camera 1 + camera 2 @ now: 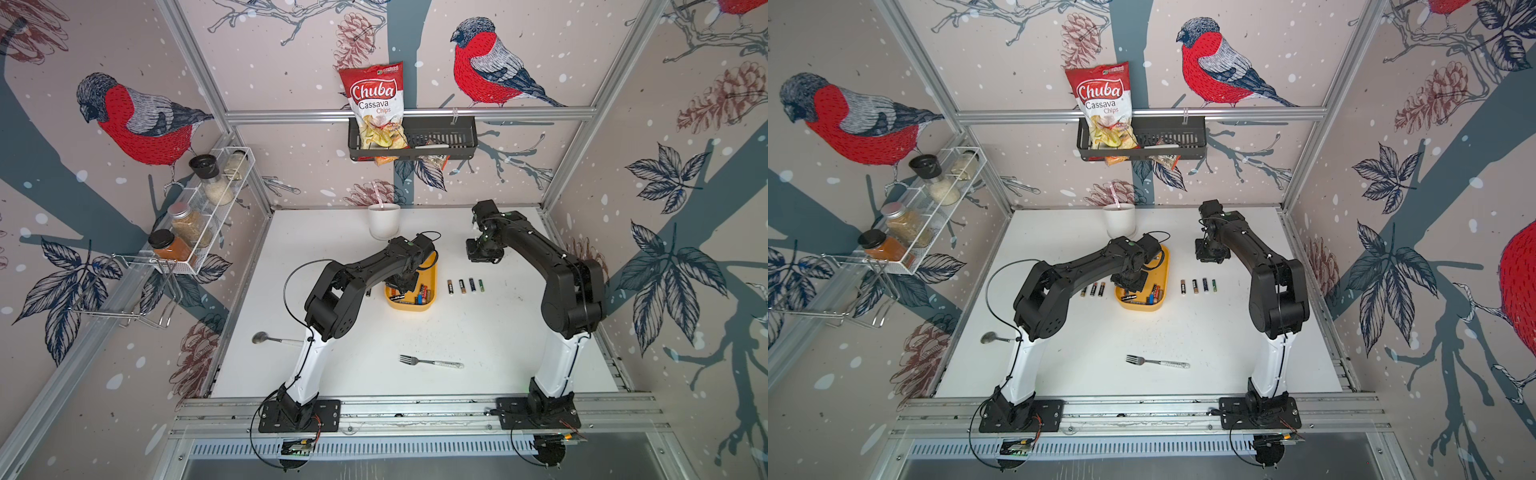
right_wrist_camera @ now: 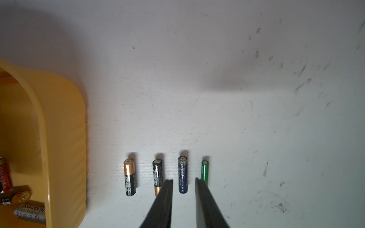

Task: Take the batteries out of the storage box
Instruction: Pick up the battery from the storage box.

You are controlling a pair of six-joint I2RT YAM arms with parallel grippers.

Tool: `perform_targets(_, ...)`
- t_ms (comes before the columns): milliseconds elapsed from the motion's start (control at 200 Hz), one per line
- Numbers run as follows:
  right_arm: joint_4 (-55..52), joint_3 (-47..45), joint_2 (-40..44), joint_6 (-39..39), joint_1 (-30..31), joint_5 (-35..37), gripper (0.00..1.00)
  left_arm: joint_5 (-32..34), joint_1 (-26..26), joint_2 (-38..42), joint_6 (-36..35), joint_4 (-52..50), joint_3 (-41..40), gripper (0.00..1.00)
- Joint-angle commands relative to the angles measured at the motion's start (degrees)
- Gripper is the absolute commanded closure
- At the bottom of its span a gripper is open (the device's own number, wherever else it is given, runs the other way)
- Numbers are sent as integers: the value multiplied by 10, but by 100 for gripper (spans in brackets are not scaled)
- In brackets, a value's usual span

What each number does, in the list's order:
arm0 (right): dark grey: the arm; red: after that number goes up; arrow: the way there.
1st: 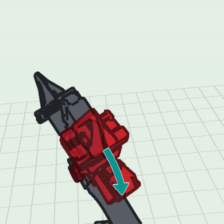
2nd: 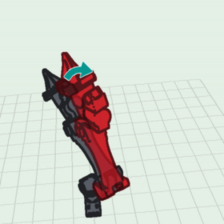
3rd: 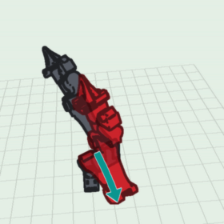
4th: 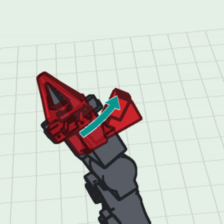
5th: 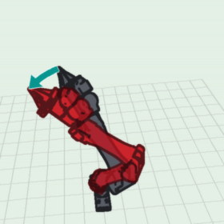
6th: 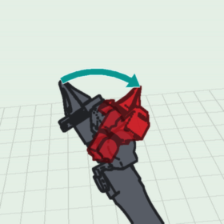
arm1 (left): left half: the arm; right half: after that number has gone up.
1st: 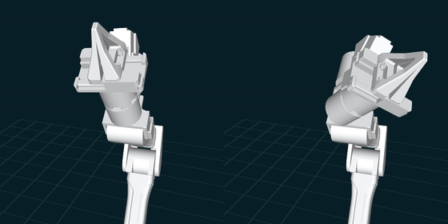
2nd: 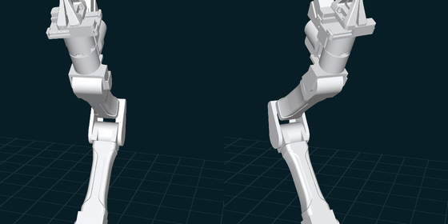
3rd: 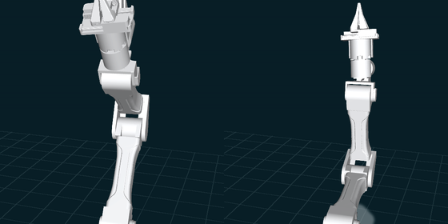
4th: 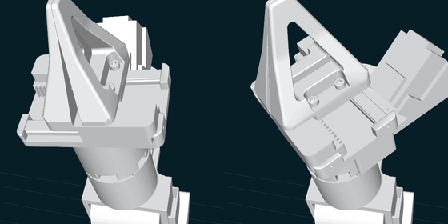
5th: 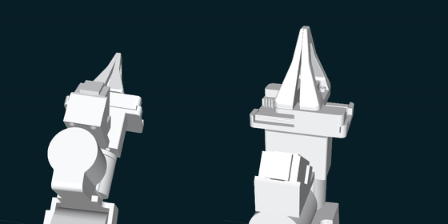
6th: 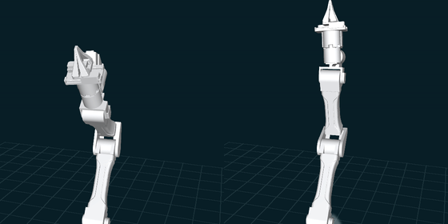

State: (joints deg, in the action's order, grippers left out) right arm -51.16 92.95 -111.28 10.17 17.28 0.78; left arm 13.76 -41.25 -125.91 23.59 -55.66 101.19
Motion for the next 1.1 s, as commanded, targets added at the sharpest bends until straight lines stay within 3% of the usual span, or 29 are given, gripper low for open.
perform_targets(0,-8,2,4,-12,-1,-2,73,4,-1,-5,0,-6,3,73)
perform_targets(795,-16,13,3,-15,-7,-3,73,-63,-1,-7,8,61,-14,73)
perform_targets(976,-19,19,1,-15,-7,-2,73,-71,-1,-12,7,65,-19,84)
perform_targets(1096,-19,21,1,-13,-6,-2,73,-74,-1,-10,7,65,-19,84)
